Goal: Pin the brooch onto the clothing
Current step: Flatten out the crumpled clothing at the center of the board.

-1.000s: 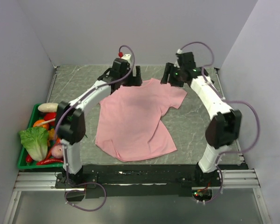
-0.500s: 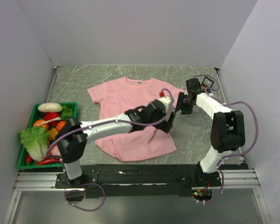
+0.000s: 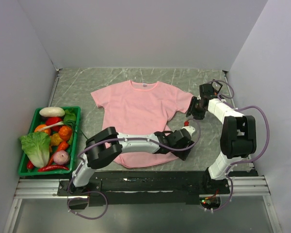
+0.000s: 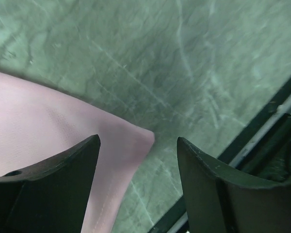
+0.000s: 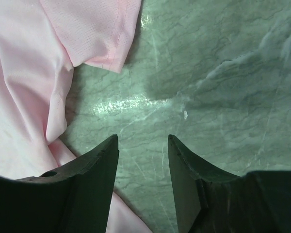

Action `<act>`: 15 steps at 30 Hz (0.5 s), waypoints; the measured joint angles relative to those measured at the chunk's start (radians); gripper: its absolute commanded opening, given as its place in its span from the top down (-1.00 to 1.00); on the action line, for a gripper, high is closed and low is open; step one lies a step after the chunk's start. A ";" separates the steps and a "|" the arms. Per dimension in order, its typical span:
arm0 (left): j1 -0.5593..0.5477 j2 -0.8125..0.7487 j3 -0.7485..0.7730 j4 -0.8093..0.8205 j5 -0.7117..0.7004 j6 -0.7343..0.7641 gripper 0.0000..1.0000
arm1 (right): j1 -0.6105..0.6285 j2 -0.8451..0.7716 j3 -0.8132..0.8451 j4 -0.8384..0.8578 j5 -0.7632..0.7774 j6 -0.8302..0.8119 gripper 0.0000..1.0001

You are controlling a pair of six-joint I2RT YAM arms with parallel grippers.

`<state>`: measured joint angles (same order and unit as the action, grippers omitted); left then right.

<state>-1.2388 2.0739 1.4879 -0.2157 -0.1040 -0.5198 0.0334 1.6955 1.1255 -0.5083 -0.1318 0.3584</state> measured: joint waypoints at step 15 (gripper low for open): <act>-0.004 0.036 0.007 0.016 -0.015 0.000 -0.16 | -0.005 0.000 -0.001 0.019 -0.001 0.000 -0.05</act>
<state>-1.2427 2.1098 1.4948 -0.1993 -0.1188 -0.5194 0.0284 1.6958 1.1248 -0.4892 -0.1326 0.3588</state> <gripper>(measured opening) 0.629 0.525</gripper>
